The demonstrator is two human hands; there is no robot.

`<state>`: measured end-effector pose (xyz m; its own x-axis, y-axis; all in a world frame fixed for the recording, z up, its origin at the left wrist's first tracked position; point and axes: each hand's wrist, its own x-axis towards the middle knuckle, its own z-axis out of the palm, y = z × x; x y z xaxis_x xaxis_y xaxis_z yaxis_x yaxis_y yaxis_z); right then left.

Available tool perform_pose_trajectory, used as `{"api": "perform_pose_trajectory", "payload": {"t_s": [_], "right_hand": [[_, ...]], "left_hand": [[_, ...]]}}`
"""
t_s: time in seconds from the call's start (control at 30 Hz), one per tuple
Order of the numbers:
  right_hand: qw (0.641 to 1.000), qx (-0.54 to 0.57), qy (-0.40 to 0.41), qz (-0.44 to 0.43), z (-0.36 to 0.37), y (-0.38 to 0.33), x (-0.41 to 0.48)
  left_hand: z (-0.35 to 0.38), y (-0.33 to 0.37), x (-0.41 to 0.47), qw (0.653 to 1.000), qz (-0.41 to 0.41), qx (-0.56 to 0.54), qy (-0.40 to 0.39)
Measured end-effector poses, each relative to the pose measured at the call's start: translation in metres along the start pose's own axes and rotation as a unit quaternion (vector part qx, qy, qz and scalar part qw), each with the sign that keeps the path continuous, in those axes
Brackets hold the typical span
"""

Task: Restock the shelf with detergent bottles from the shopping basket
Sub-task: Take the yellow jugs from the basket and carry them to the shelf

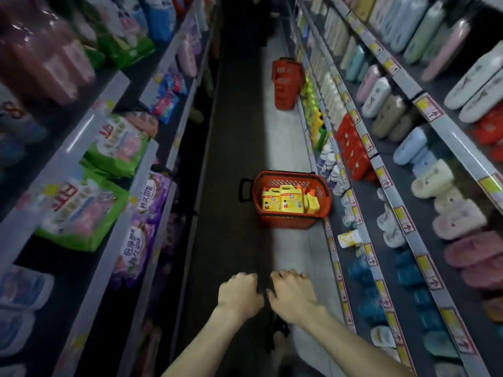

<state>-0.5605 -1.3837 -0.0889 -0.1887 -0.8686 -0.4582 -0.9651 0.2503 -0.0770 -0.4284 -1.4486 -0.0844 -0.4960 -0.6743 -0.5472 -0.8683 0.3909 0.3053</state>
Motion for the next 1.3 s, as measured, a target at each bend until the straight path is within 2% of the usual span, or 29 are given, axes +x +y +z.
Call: {"api": "perform_pose_trajectory", "payload": {"t_s": [0.2,0.5,0.73,0.97,1.3], "right_hand": [[0.999,0.008,-0.049,-0.01,-0.02,0.067,0.088],[0.997,0.003,-0.078,-0.009,-0.07,0.145,0.205],[0.996,0.009,-0.092,0.001,-0.089,0.171,0.311],[0.987,0.042,-0.154,0.028,-0.113,0.181,0.401],[0.986,0.039,-0.15,0.053,-0.133,0.235,0.496]], "left_hand": [[-0.032,0.031,0.098,0.997,-0.049,0.003,-0.061],[-0.089,0.076,0.231,0.998,-0.041,0.016,-0.052],[-0.126,0.066,0.339,0.997,-0.022,0.018,-0.078],[-0.164,0.052,0.431,0.991,-0.009,0.012,-0.132],[-0.178,0.057,0.546,0.985,-0.004,0.04,-0.17]]}}
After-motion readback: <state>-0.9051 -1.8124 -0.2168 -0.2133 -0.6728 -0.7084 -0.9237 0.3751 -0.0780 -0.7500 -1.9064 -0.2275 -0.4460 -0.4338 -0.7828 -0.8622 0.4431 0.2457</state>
